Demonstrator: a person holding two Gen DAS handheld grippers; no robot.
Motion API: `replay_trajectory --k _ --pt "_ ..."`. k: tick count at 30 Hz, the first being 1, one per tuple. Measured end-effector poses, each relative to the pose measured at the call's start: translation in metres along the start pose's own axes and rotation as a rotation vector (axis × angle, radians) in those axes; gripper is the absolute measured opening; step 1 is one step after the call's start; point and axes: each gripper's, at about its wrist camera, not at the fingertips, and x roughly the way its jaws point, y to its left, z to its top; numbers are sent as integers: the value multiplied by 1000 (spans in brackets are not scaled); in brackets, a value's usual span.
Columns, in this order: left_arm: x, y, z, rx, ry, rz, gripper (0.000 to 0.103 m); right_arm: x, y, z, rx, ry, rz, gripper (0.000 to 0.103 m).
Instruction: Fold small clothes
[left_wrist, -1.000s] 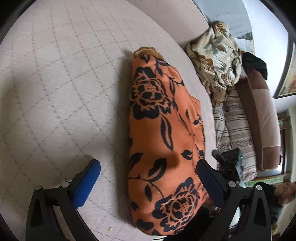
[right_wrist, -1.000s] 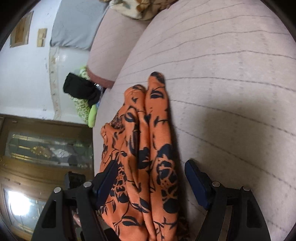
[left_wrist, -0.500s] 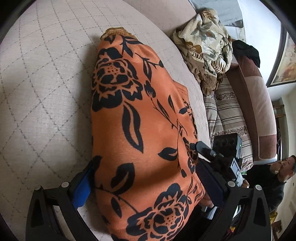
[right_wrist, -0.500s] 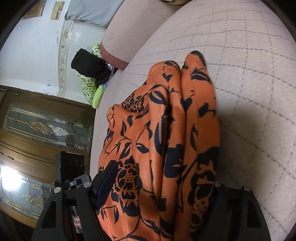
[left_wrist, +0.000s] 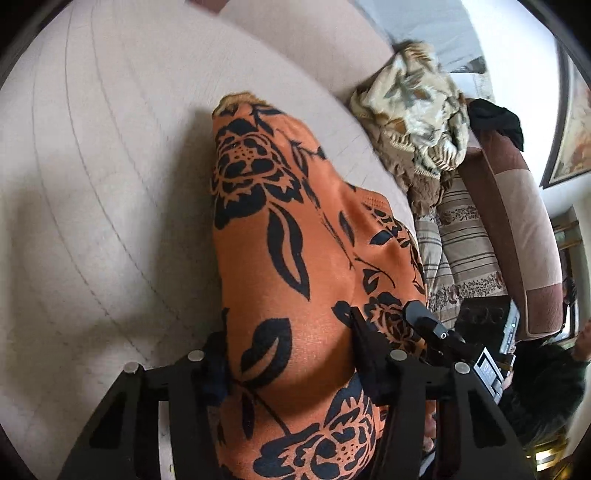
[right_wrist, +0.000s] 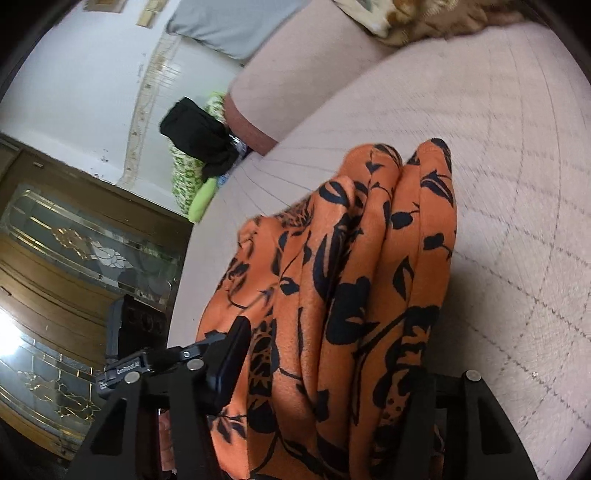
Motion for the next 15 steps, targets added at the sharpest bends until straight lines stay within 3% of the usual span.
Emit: replay_trajectory --k 7,15 --pt "-66 -15 -1 43 -159 -39 55 -21 45 -1 -113 -109 12 44" --pt "-126 -10 -9 61 -287 -16 55 -32 99 -9 -198 -186 92 43"
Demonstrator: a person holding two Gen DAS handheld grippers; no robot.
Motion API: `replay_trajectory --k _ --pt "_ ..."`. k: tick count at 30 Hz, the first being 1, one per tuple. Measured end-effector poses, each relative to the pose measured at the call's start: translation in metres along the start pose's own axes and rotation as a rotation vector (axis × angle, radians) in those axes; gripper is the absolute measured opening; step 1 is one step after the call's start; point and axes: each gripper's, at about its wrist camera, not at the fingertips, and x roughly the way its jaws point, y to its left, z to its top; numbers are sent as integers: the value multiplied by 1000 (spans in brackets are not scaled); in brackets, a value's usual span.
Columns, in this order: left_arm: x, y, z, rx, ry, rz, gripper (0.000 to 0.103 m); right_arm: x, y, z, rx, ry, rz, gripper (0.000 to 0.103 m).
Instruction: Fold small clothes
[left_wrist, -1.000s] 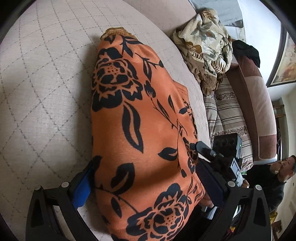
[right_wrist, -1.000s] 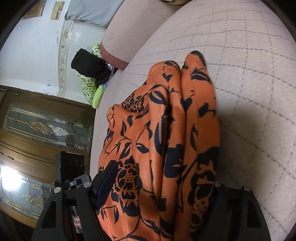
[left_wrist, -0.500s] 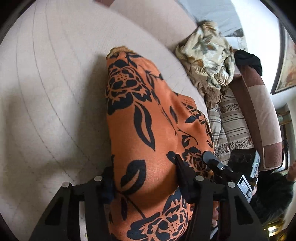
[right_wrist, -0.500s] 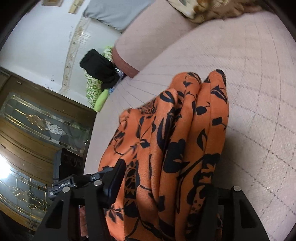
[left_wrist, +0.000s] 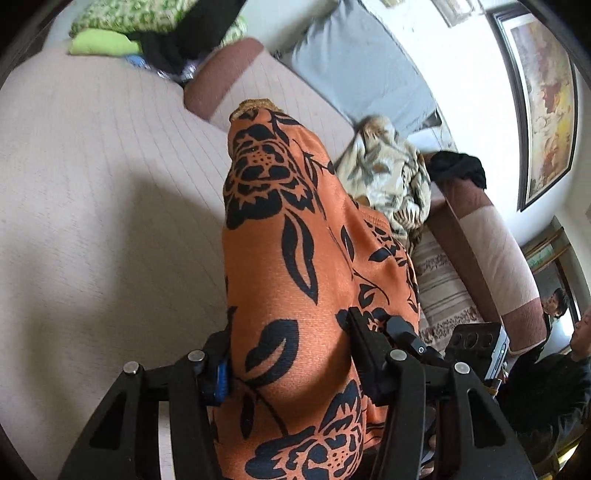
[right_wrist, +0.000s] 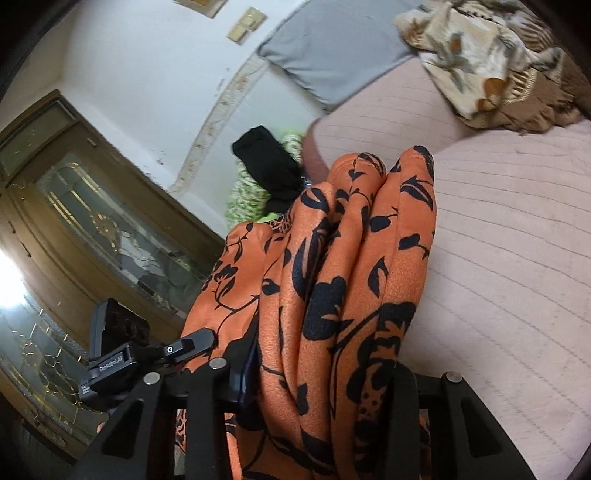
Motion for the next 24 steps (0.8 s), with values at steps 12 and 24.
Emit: replay_trajectory --k 12,24 --pt "-5 45 -1 -52 0 74 55 39 26 -20 -29 69 7 43" --pt "33 79 -10 -87 83 171 55 81 -4 -31 47 167 -87 43"
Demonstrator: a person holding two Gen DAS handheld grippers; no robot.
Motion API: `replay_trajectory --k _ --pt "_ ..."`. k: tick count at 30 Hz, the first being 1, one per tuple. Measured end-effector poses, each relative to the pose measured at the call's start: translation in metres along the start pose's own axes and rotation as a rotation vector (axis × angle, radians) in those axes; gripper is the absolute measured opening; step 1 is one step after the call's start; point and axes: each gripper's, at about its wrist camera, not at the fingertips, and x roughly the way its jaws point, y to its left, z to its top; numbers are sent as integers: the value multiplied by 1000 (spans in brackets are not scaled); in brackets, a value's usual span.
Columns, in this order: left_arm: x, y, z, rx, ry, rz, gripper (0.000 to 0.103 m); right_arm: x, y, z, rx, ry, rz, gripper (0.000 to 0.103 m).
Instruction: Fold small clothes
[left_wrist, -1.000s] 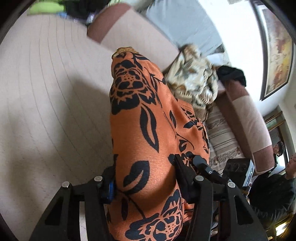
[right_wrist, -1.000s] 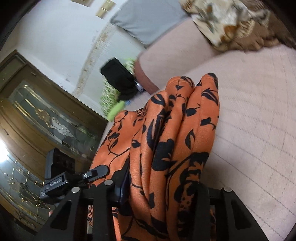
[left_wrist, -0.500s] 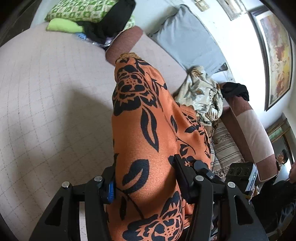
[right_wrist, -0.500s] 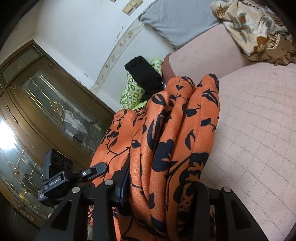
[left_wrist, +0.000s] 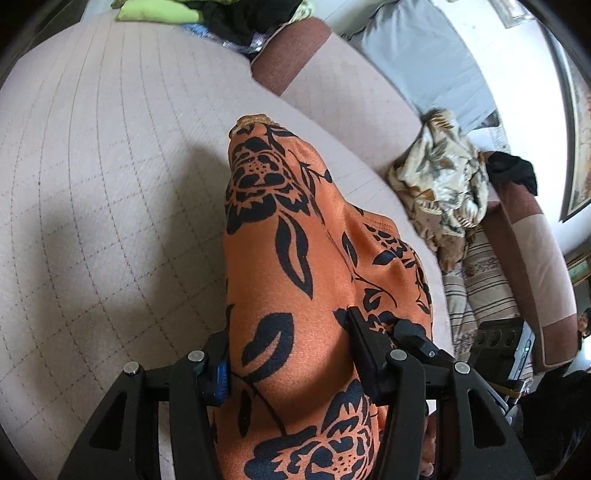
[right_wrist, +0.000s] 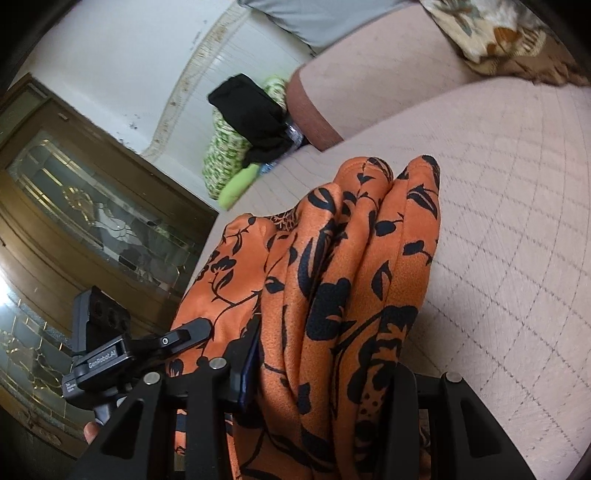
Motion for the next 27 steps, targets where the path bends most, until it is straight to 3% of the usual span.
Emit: replay_trajectory --k 6,15,20,23,27 --pt "22 15 -4 -14 47 72 55 28 -14 0 41 55 -43 43" --pt "18 11 -15 48 25 174 63 38 -28 -6 68 93 -81 46" --pt "4 -7 -28 134 -28 279 65 34 -27 -7 115 113 -104 58" --pt "-8 -23 -37 199 -71 345 65 17 -20 -9 83 81 -135 60" --pt "-21 -43 -44 236 -125 368 65 -13 -3 -16 -2 25 -192 64"
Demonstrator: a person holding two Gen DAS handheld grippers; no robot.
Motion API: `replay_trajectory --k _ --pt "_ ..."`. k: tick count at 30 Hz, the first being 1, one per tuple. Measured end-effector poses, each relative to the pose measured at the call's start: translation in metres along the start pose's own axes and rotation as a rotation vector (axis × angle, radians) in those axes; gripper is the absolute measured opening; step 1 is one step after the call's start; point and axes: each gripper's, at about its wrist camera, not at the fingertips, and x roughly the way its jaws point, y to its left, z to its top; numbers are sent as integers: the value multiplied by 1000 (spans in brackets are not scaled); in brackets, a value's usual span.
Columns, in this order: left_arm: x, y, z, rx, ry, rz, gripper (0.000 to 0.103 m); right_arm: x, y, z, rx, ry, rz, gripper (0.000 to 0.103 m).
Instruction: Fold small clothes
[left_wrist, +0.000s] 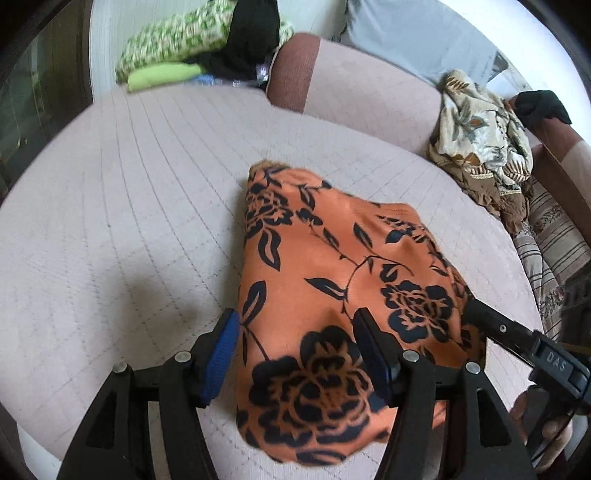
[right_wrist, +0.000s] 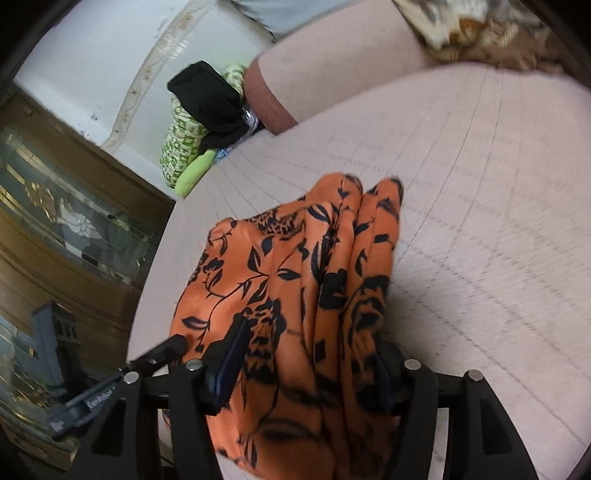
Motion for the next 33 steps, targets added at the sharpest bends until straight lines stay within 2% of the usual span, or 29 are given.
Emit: replay_trajectory --k 4,7,9,11,16,17,18,20,23,33 --pt "-15 -2 -4 17 -35 31 65 -29 14 -8 -102 -69 -45 64" --pt "-22 3 -7 18 -47 53 65 -50 28 -16 -196 -144 -29 64" --pt "-21 5 -7 13 -46 60 65 -56 35 -22 -237 -165 -4 61" --pt "-19 8 -8 13 -41 74 65 -56 43 -29 -266 -152 29 52" --pt "0 15 -13 24 0 124 66 -26 51 -40 -316 -42 -9 49" --pt "11 19 -16 26 30 139 75 -15 48 -41 -314 -4 -30 49" --pt "21 22 -20 20 55 151 78 -4 46 -43 -311 38 -58 49" --pt "37 32 -26 -12 68 164 95 17 39 -45 -313 106 -106 49" --pt "45 45 -25 -37 90 135 103 22 41 -45 -336 100 -119 49" --pt "50 48 -25 -39 94 138 103 23 39 -45 -337 78 -111 50"
